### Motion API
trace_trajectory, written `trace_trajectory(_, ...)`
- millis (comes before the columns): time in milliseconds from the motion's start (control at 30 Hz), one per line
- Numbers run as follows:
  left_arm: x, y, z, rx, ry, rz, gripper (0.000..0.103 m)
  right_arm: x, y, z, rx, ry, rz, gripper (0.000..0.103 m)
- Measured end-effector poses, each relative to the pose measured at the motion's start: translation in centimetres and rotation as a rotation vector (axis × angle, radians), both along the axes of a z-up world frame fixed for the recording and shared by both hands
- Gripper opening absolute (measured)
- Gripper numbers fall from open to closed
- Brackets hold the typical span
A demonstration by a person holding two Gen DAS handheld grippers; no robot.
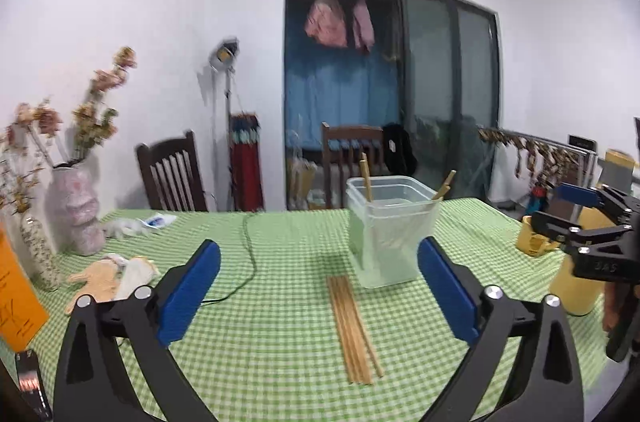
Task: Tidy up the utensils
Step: 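Withdraw both open grippers from the container toward the chopstick bundle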
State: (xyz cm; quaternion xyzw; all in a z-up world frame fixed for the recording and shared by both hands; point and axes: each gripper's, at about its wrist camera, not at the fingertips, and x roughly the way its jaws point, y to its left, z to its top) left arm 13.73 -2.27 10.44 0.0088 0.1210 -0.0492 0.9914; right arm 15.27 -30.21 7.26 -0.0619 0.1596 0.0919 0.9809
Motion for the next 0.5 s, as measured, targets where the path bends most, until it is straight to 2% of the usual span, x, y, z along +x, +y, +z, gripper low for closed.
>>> trace_trajectory(100, -1.7, 0.3, -2.5, -0.002, -0.037, 0.035, 0.096, -2.5, -0.5, -2.0, 0.031, -0.019, -0.030, 0.084)
trace_trajectory(267, -3.1, 0.2, -5.6, -0.026, -0.017, 0.025, 0.096, -5.5, 0.2, -4.2, -0.006, -0.078, -0.042, 0.086)
trace_trajectory(333, -3.1, 0.2, -7.0, -0.008, 0.005, 0.037, 0.096, -6.1, 0.3, -4.9, -0.001, -0.084, -0.030, 0.086)
trace_trajectory(500, -3.1, 0.7, -9.5, 0.060, 0.070, 0.110, 0.096, -5.4, 0.4, -7.5, 0.015, -0.004, 0.004, 0.086)
